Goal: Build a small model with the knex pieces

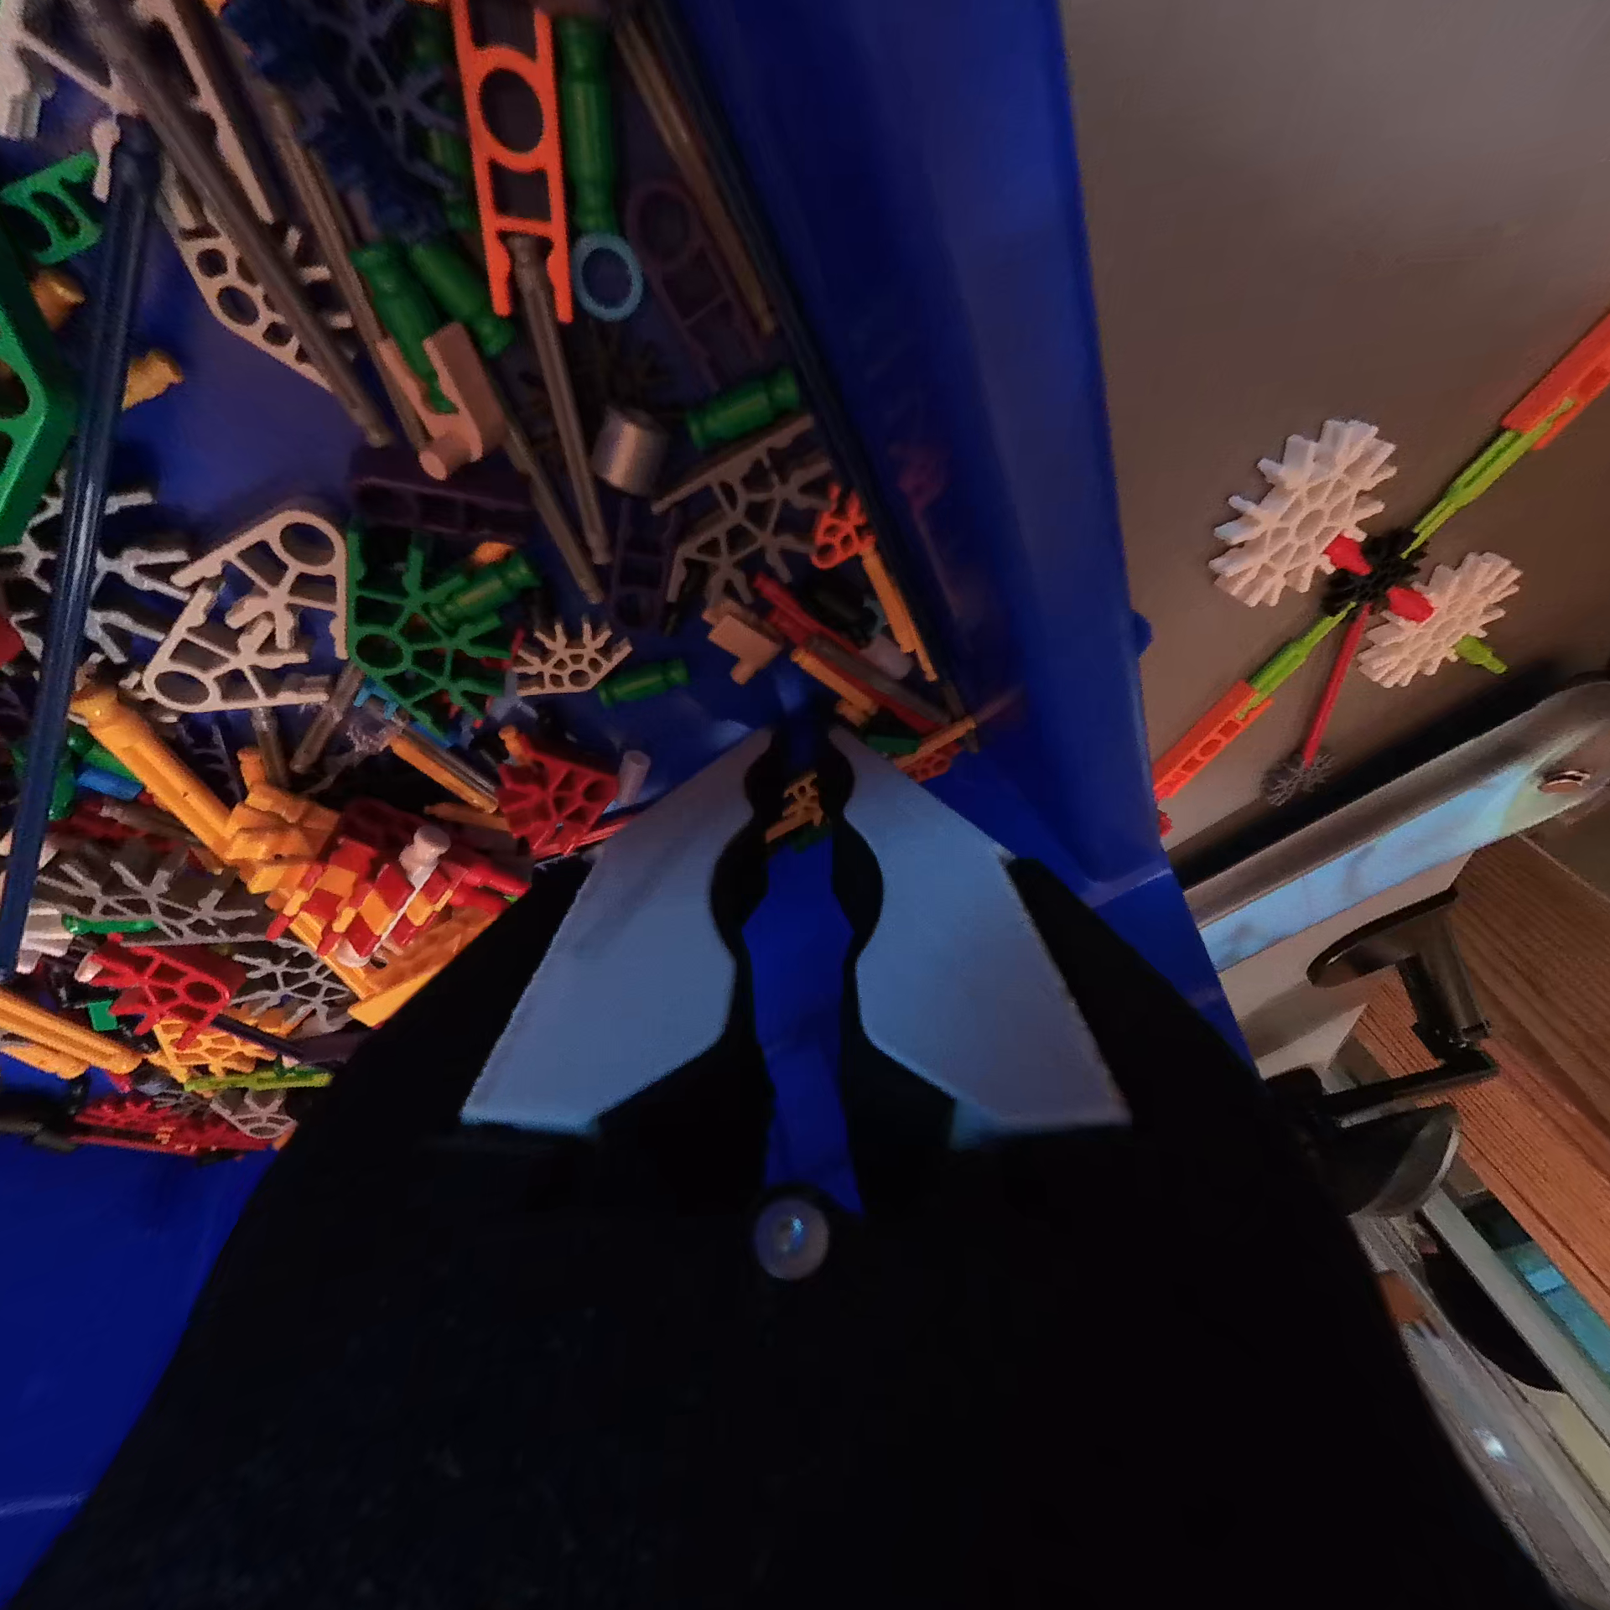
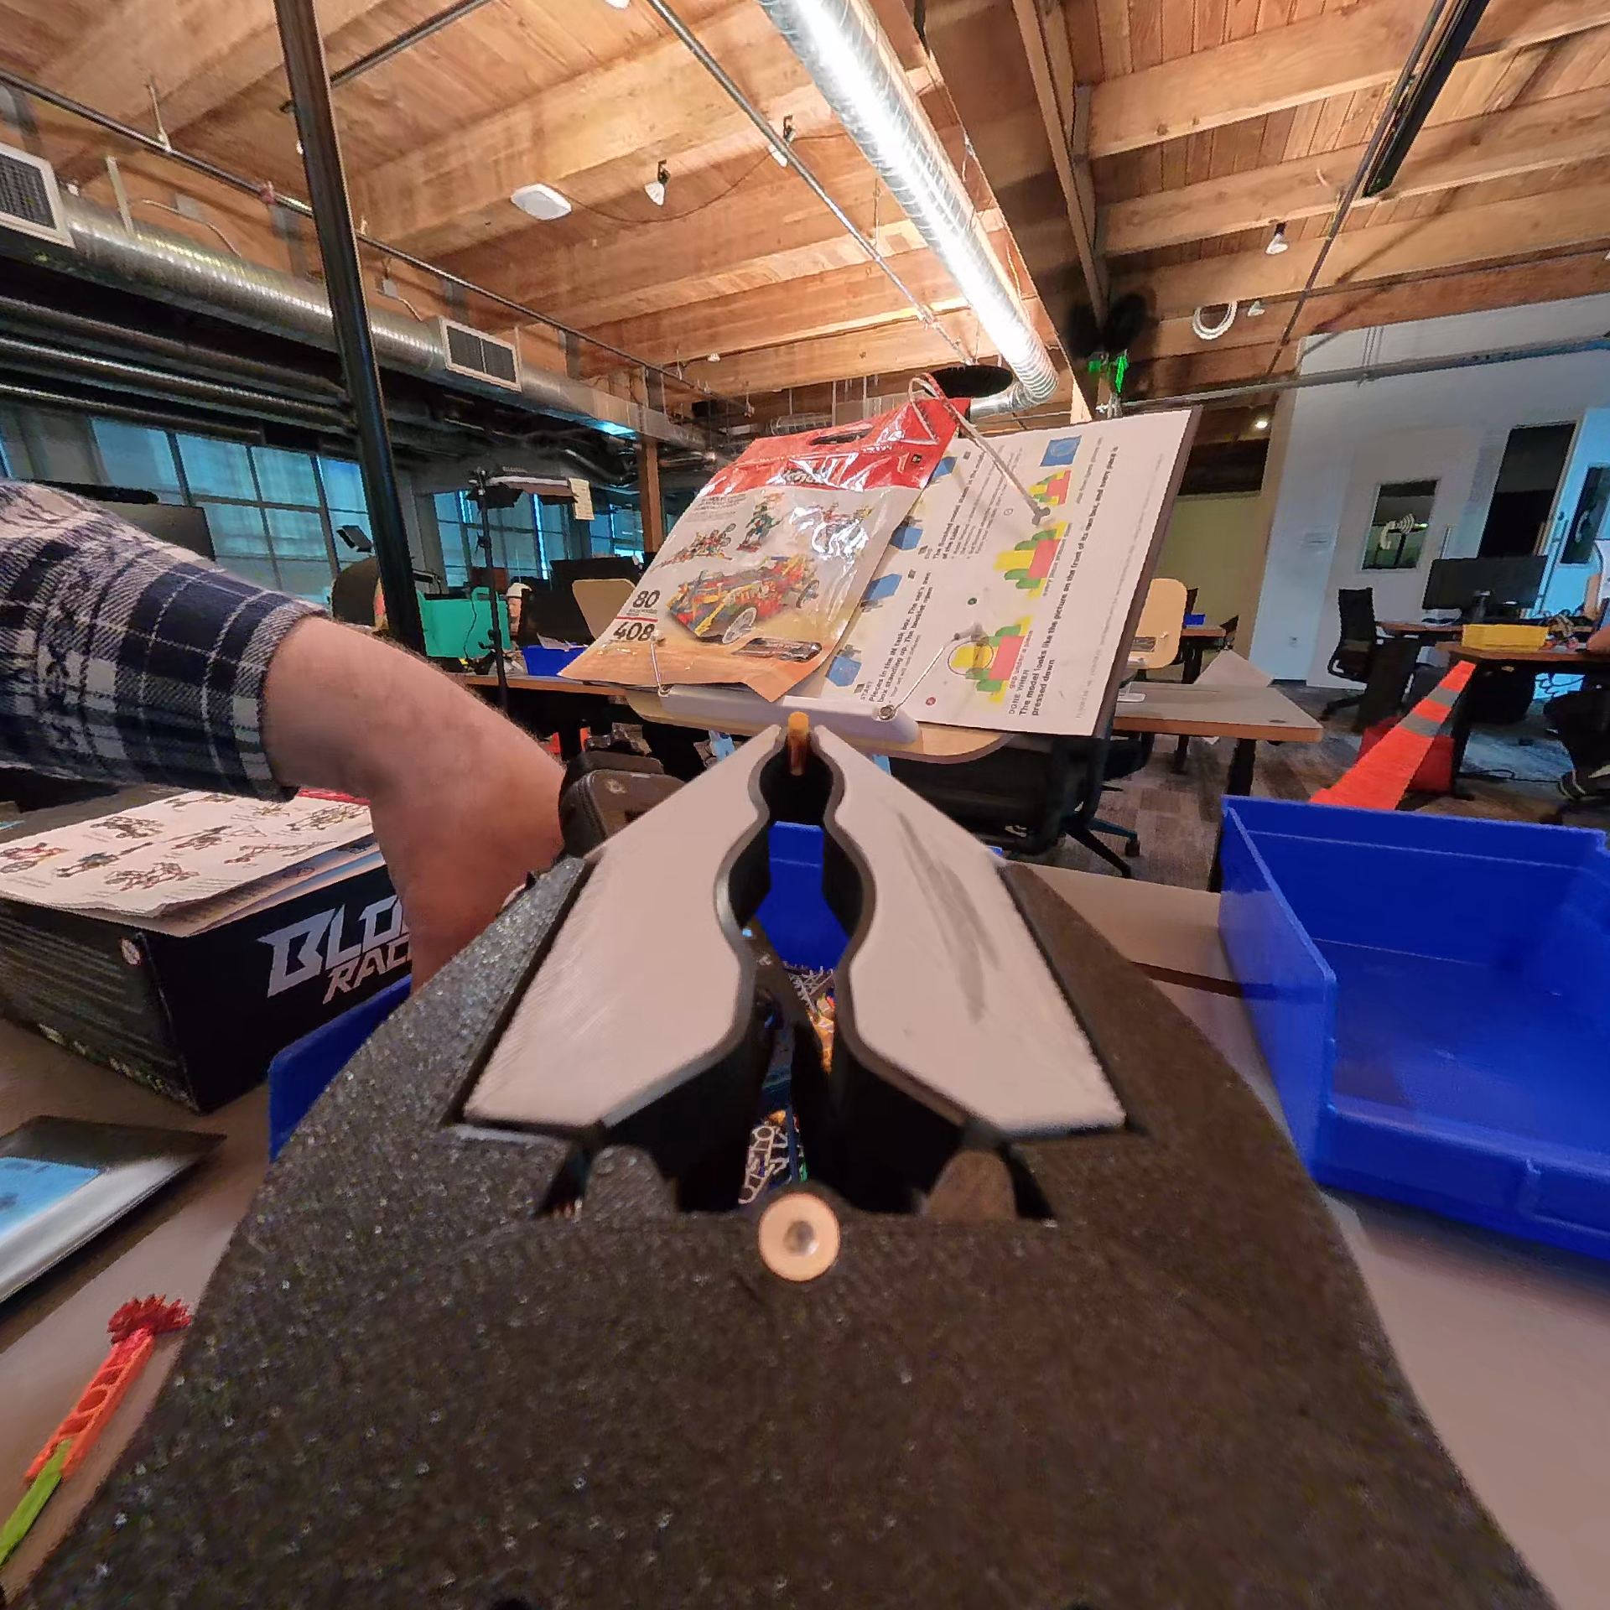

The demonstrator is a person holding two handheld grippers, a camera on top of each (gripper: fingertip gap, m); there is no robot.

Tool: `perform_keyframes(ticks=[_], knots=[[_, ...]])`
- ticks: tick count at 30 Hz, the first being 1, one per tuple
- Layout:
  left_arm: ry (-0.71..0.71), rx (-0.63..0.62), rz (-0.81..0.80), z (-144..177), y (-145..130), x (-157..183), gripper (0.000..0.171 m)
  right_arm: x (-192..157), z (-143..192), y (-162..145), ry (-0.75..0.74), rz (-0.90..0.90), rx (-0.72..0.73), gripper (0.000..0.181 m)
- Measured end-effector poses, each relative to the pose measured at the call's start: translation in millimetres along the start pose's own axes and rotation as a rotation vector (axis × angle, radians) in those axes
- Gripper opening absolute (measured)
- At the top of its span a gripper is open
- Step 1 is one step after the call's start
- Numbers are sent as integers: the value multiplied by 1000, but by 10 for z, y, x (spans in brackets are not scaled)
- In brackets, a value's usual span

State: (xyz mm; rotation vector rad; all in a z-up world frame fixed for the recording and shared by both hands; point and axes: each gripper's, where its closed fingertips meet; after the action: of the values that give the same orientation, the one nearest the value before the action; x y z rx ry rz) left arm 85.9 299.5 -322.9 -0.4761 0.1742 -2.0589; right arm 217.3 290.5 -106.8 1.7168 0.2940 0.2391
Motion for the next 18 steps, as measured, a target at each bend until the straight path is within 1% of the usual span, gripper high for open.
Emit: perform_keyframes(ticks=[6,10,13,16,18], knots=[[53,4,18,5,-18,-35,9,-12,18,42,8,-6,17,0],[81,23,16,53,0,-15,18,-23,24,57,12,-6,24,0],[102,73,46,139,23,-79,25,-27,25,63,16,-8,27,1],[85,53,46,91,33,-47,27,-42,22,63,20,-5,28,1],[95,19,37,27,15,-40,28,-41,25,66,20,-5,29,1]])
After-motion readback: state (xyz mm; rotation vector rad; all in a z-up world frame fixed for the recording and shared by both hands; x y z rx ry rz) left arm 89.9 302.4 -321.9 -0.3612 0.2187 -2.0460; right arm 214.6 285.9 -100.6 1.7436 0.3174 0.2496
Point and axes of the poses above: each gripper's, where its closed fingertips meet, z back along the fingers, y out of its top, x = y × z across the jaws, and after that the axes turned 7 degrees about -x, right-handed
